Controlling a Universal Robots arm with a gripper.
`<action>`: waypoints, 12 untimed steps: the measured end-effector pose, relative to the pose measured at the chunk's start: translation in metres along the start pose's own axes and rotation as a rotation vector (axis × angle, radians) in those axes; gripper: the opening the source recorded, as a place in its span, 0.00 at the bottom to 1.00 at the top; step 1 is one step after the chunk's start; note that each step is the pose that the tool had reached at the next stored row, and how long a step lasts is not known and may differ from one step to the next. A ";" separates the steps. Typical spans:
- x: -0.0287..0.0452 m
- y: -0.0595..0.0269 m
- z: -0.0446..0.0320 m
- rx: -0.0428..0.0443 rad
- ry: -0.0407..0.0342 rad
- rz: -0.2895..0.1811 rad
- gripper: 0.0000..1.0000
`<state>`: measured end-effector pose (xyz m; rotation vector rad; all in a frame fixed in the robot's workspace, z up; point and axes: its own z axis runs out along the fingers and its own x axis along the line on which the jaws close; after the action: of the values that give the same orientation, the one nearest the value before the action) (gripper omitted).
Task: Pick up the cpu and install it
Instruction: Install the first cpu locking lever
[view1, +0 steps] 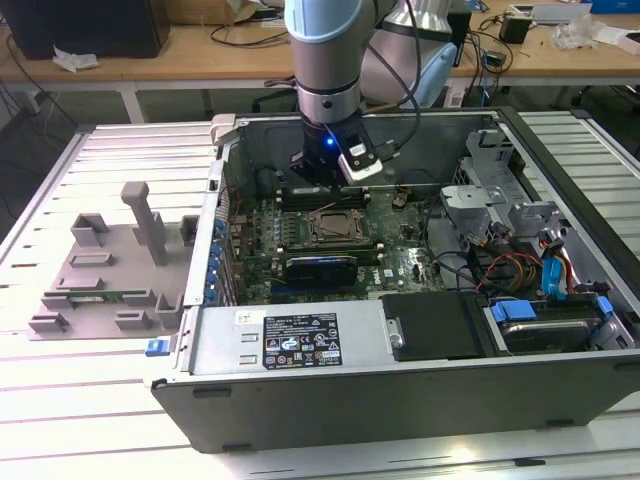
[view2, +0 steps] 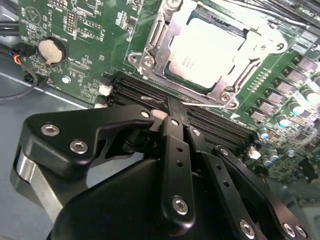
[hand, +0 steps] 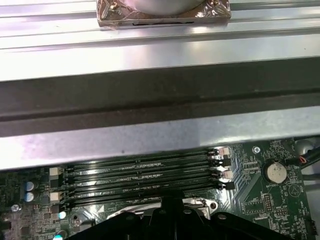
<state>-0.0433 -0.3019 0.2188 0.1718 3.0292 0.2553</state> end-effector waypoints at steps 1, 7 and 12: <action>0.0003 -0.0001 0.0006 -0.0006 -0.0049 -0.001 0.11; 0.0019 -0.0007 0.0037 -0.0025 -0.0216 -0.003 0.11; 0.0043 0.0001 0.0058 -0.0003 -0.0281 0.023 0.11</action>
<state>-0.0469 -0.3003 0.2127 0.2078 3.0009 0.2530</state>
